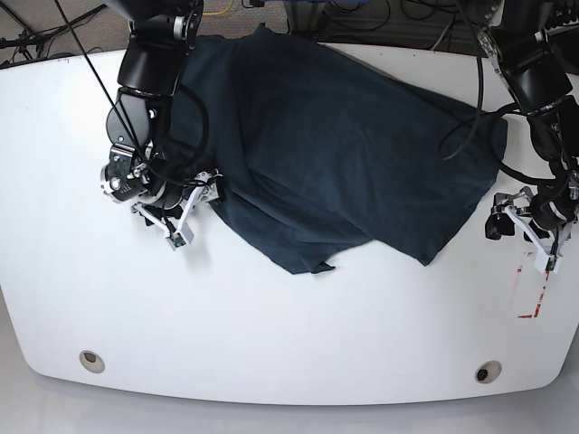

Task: Fold the T-shirt properly
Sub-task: 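Reposition the open right gripper beside the shirt hem to regrasp, then move the left gripper to the shirt edge and grasp it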

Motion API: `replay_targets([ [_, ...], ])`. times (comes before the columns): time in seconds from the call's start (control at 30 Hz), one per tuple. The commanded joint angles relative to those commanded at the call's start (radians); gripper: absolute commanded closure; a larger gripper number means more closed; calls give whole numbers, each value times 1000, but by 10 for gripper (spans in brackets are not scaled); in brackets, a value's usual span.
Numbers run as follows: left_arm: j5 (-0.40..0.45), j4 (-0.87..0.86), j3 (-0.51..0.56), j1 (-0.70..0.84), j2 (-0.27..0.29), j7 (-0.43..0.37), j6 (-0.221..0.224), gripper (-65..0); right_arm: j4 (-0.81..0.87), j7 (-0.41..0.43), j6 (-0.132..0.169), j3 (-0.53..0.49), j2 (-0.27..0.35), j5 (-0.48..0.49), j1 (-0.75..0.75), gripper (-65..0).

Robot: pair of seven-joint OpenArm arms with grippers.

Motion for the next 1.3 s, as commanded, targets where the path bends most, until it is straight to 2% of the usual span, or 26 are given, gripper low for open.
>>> replay_targets([
  [0.13, 0, 0, 0, 0, -3, 0, 0, -497, -3, 2, 0, 0, 0, -3, -8, -472],
  [0.23, 0, -2, 0, 0, -5, 0, 0, -497, -6, 15, 0, 0, 0, -3, -9, -363],
  [0.27, 0, -2, 0, 0, -5, 0, 0, -497, -8, 28, 0, 0, -2, -3, -14, -298],
  [0.33, 0, -2, 0, 0, -5, 0, -2, -497, -11, 46, 0, 0, -2, -3, -23, -211],
  [0.5, 0, -2, 0, 0, -5, 0, -2, -497, -38, 54, 0, 0, 2, -5, -21, -44],
  [0.57, 0, -2, 0, -3, -2, 0, 2, -497, -37, 55, 0, 0, 2, -5, -21, 0],
  [0.73, 2, -3, 44, -8, 0, -2, 2, -499, -15, 55, 0, 0, 5, -5, -20, 0],
  [0.87, 2, -26, 91, -8, 2, -48, 3, -499, 35, 51, 0, 0, 5, -5, -21, 0],
  [1.0, 0, -120, 127, -38, 2, -118, 6, -499, 68, 20, 0, 0, 5, -5, -20, 0],
  [1.07, 0, -190, 141, -61, 2, -146, 25, -499, 83, 11, 0, 0, 5, -5, -18, 0],
  [1.13, -3, -249, 146, -78, 2, -164, 38, -499, 95, 9, 0, 0, 5, -5, -18, 0],
  [1.3, -8, -344, 149, -112, 3, -175, 38, -499, 104, 9, 0, 0, 5, -5, -25, 0],
])
